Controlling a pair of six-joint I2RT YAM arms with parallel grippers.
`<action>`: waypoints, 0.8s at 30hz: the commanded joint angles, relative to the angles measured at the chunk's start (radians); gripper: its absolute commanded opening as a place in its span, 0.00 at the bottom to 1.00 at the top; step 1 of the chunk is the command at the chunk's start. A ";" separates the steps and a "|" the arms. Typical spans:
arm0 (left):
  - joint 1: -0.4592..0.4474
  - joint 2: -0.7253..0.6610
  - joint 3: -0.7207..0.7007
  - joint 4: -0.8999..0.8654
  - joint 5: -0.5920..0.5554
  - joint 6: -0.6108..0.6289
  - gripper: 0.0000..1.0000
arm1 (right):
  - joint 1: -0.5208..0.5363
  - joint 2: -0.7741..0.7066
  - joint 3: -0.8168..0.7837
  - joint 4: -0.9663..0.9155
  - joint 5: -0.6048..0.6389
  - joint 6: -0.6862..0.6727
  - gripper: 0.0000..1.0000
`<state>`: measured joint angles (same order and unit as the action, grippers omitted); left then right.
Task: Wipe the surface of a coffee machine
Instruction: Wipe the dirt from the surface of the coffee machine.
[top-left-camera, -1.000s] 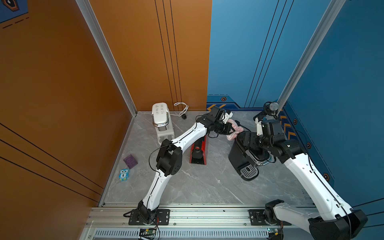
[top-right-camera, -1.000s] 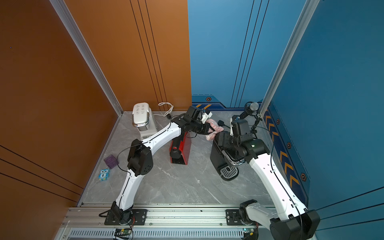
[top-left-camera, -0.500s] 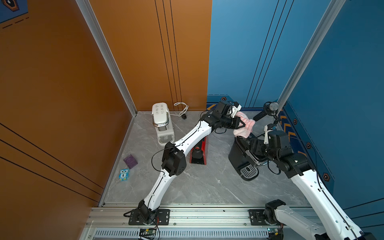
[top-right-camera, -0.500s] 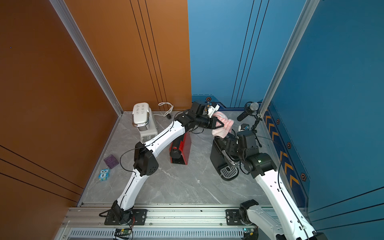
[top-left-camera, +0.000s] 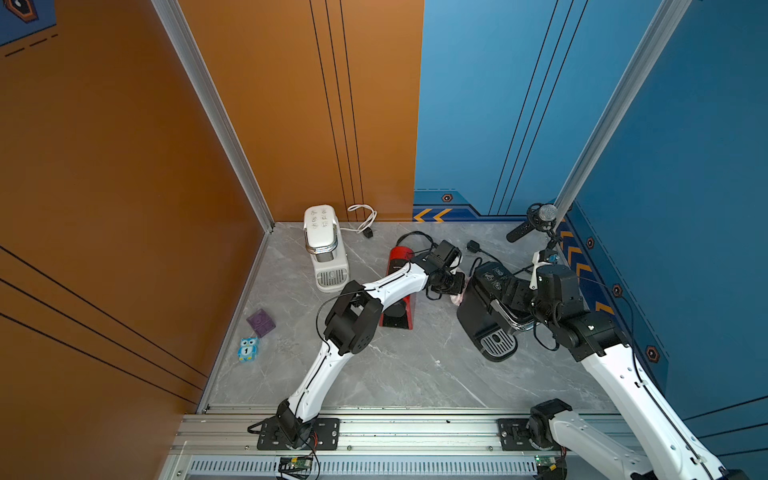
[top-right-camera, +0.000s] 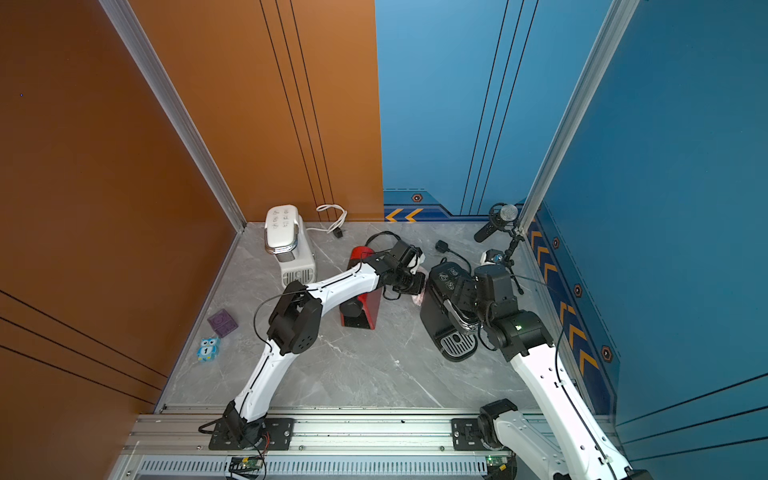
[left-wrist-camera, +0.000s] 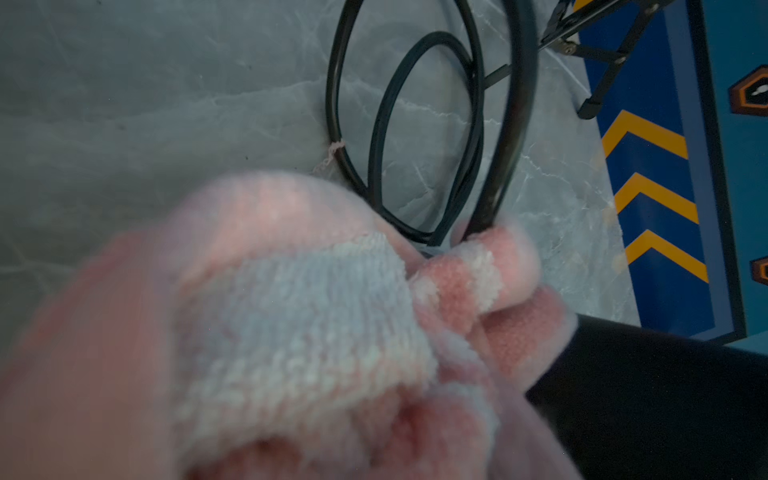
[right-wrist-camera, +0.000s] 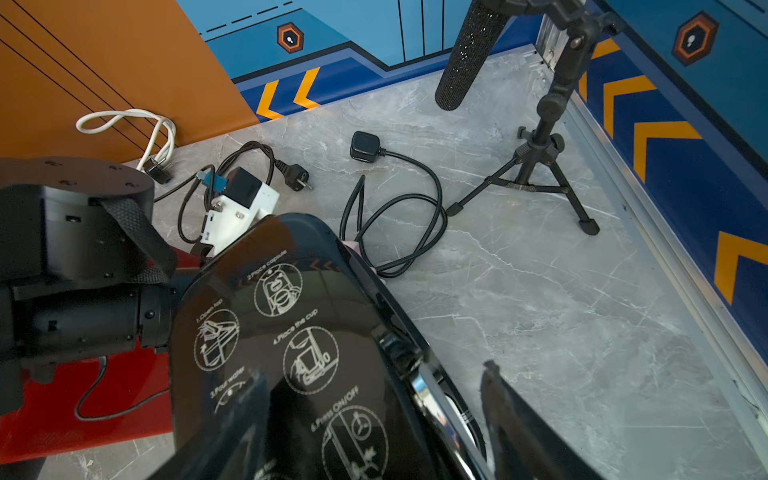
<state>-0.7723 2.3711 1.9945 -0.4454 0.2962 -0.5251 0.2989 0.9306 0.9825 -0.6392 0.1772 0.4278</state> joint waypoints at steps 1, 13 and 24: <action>-0.055 -0.041 -0.031 -0.026 -0.007 -0.020 0.00 | 0.000 0.043 -0.053 -0.128 -0.021 0.015 0.81; 0.038 -0.262 0.052 -0.027 0.081 -0.019 0.00 | -0.003 0.020 -0.047 -0.133 -0.046 0.022 0.83; -0.021 -0.285 -0.023 -0.026 0.071 0.014 0.00 | -0.008 0.025 -0.038 -0.132 -0.039 0.025 0.83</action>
<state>-0.7704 2.0117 2.0243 -0.4347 0.3527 -0.5392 0.2913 0.9360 0.9821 -0.6273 0.1696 0.4397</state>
